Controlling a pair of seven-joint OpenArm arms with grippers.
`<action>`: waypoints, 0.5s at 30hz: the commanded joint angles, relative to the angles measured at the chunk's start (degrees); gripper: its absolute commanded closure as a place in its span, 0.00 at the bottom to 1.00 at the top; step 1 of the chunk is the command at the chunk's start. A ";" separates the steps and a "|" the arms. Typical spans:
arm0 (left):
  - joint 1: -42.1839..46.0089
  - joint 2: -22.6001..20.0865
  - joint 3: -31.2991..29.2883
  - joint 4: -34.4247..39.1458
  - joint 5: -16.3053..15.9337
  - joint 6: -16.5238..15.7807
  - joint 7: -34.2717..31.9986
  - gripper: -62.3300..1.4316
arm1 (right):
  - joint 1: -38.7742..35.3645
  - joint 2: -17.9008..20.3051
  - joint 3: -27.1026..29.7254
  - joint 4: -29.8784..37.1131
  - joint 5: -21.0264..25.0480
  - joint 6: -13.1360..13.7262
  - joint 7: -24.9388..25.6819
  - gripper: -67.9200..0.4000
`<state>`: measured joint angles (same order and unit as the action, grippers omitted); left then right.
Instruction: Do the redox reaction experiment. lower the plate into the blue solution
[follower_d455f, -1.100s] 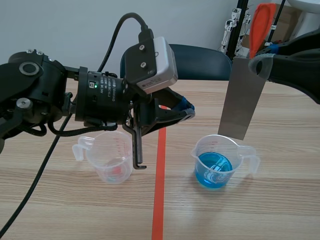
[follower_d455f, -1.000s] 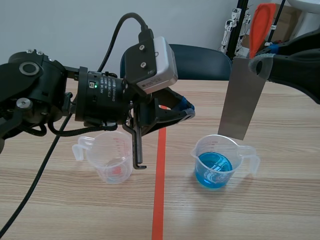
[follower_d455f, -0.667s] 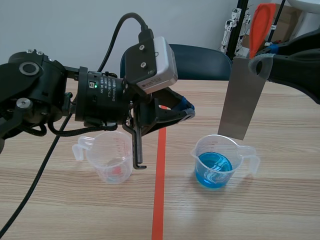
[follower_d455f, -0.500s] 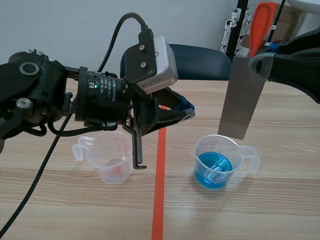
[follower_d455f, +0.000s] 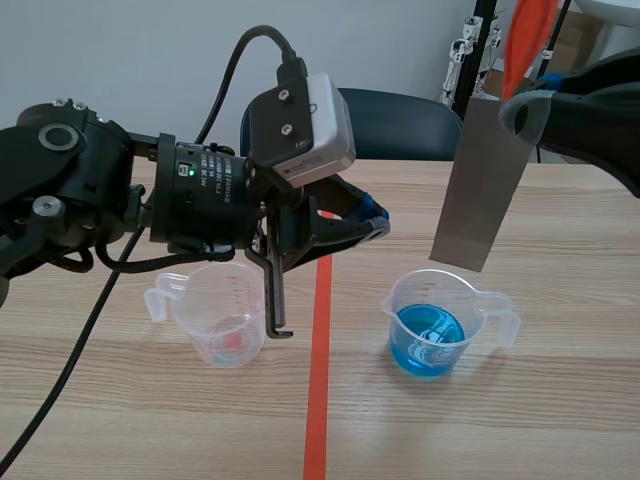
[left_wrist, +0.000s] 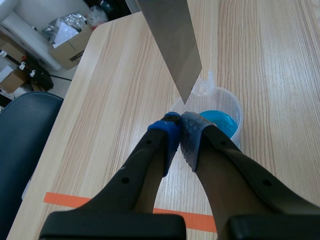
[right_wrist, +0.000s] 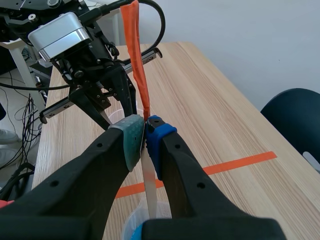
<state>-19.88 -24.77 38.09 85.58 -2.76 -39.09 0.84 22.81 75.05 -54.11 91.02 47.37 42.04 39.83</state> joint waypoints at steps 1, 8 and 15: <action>-0.94 0.28 -0.17 0.28 -0.61 0.33 -0.83 0.93 | 0.66 0.46 0.85 0.48 1.03 0.68 1.49 0.99; -0.74 -0.13 -0.20 0.31 -0.66 0.31 -0.81 0.94 | 0.46 0.44 0.85 0.44 1.03 0.68 1.57 0.99; 2.71 -2.56 -2.51 0.50 -1.09 0.28 -1.25 0.94 | -1.77 -1.49 0.85 -0.37 -0.85 0.68 1.92 0.99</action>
<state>-17.87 -26.63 36.51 85.58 -3.01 -39.09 0.56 20.58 73.91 -54.11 90.87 45.78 42.02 40.66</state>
